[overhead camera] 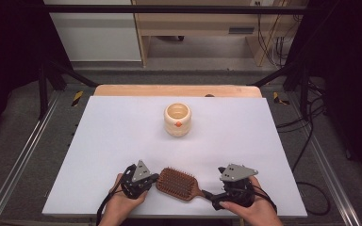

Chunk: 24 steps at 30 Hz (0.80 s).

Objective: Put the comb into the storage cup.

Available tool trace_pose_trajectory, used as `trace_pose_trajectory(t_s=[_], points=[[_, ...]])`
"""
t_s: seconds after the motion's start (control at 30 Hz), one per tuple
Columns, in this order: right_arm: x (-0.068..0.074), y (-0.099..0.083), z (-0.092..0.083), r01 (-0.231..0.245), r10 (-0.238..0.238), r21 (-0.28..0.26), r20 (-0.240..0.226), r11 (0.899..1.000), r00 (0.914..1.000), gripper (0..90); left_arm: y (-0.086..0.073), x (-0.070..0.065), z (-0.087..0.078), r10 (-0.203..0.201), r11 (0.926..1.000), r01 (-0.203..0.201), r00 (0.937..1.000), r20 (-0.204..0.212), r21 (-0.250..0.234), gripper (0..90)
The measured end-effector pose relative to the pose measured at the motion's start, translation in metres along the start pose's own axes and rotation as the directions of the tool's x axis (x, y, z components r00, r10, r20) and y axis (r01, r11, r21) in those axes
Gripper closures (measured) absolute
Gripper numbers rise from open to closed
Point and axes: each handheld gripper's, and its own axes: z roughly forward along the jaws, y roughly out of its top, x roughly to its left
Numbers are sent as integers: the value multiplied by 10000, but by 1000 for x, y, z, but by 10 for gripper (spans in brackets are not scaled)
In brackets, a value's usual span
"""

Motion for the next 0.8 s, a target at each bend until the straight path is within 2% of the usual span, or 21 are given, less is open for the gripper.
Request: trace_pose_trajectory(t_s=[0.1, 0.27, 0.37, 0.47, 0.57, 0.63, 0.67, 0.7, 0.73, 0.8], points=[[0, 1, 0, 17, -17, 116, -45, 9999, 10000, 98, -1, 0, -2, 106, 9999, -108, 9998, -152, -89, 900], [2, 3, 2, 127, -123, 337, -130, 9994, 9998, 98, 0, 12, -19, -237, 9954, 165, 9968, -761, -946, 900], [2, 4, 4, 168, -160, 434, -177, 9989, 9997, 99, -2, 23, -33, -648, 9875, 456, 9901, -1248, -1508, 900], [3, 5, 6, 178, -165, 541, -250, 9984, 9996, 101, -6, 35, -49, -1117, 9726, 722, 9788, -1717, -2209, 900], [4, 6, 8, 271, -249, 655, -331, 9975, 9991, 102, -12, 45, -64, -1518, 9580, 870, 9623, -2259, -2732, 890], [4, 7, 9, 315, -288, 722, -379, 9969, 9989, 102, -16, 52, -74, -1700, 9480, 831, 9483, -2679, -3072, 798], [5, 7, 11, 356, -324, 803, -410, 9961, 9986, 104, -20, 58, -83, -1924, 9350, 782, 9311, -3098, -3459, 629], [5, 7, 11, 356, -324, 803, -410, 9961, 9986, 104, -20, 58, -83, -1924, 9350, 782, 9311, -3098, -3459, 529], [5, 7, 12, 345, -310, 835, -429, 9959, 9986, 104, -22, 62, -87, -2129, 9261, 857, 9227, -3214, -3674, 529], [6, 8, 14, 417, -376, 954, -449, 9946, 9983, 106, -26, 70, -93, -2513, 9084, 1035, 9095, -3311, -4051, 360]])
